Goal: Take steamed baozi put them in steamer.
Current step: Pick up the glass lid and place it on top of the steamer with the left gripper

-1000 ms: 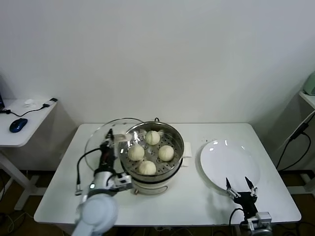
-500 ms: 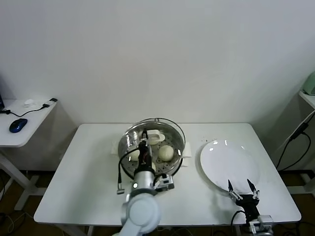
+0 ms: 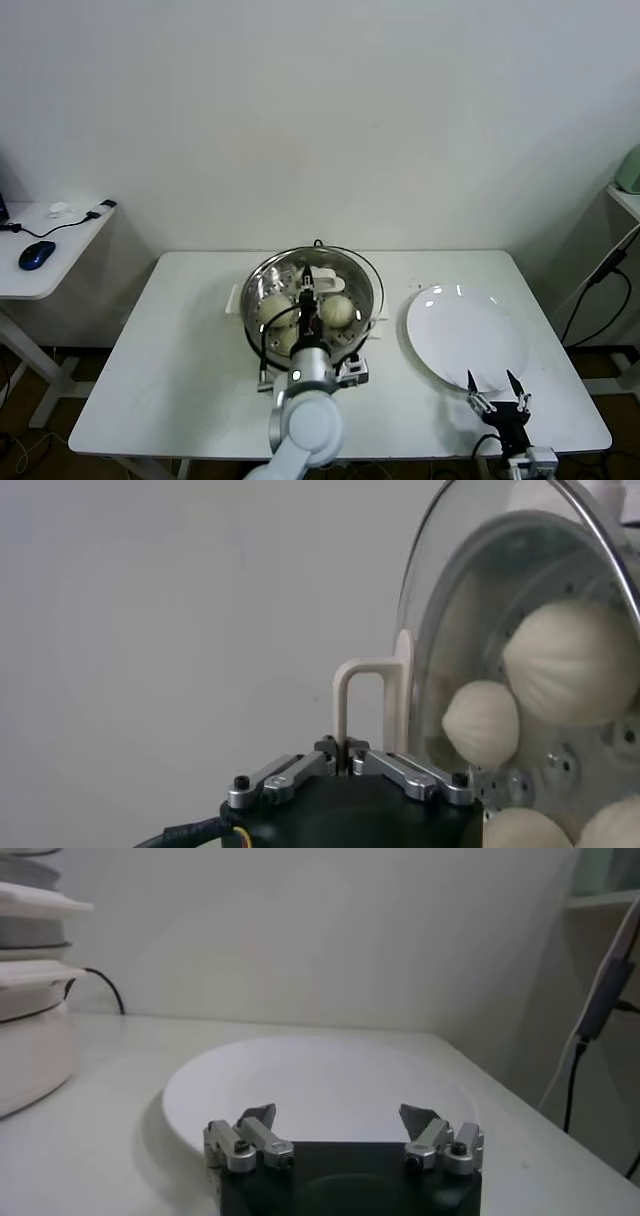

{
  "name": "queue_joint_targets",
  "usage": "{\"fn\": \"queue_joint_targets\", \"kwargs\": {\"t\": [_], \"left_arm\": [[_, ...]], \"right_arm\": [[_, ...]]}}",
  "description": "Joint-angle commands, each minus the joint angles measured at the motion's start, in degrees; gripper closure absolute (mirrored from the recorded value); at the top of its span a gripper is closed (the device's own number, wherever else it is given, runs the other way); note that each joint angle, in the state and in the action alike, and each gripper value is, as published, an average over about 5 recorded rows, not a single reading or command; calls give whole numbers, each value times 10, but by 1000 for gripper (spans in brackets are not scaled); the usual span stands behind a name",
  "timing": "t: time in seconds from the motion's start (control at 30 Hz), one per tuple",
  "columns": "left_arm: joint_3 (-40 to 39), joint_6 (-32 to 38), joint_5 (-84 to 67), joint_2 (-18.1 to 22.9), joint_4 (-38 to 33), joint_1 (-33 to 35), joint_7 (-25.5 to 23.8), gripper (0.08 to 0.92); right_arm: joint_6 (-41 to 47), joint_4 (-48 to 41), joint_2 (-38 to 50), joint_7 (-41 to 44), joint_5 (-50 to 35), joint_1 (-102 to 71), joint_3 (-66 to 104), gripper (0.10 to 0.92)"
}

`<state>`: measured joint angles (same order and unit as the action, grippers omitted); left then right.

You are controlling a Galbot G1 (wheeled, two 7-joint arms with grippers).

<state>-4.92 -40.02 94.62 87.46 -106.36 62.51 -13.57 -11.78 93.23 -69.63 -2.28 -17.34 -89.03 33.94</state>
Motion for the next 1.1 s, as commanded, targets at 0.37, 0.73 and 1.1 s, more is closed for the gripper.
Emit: {"fn": "queue_joint_targets", "kwargs": {"t": [0.37,0.73,1.1], "left_arm": [[15,-4,11,-8,29,-3,8,866],[19,-4,-3,-6,37,-5,19,720],[19,-3,-13,-20,12,-4,15,408]], "right_arm": [[-20,-5,-10,1,12,0,0,202],[-25,0,-10,2,18,-3,1,203],[-1,12,4,14,-1,-10,4,203]]}}
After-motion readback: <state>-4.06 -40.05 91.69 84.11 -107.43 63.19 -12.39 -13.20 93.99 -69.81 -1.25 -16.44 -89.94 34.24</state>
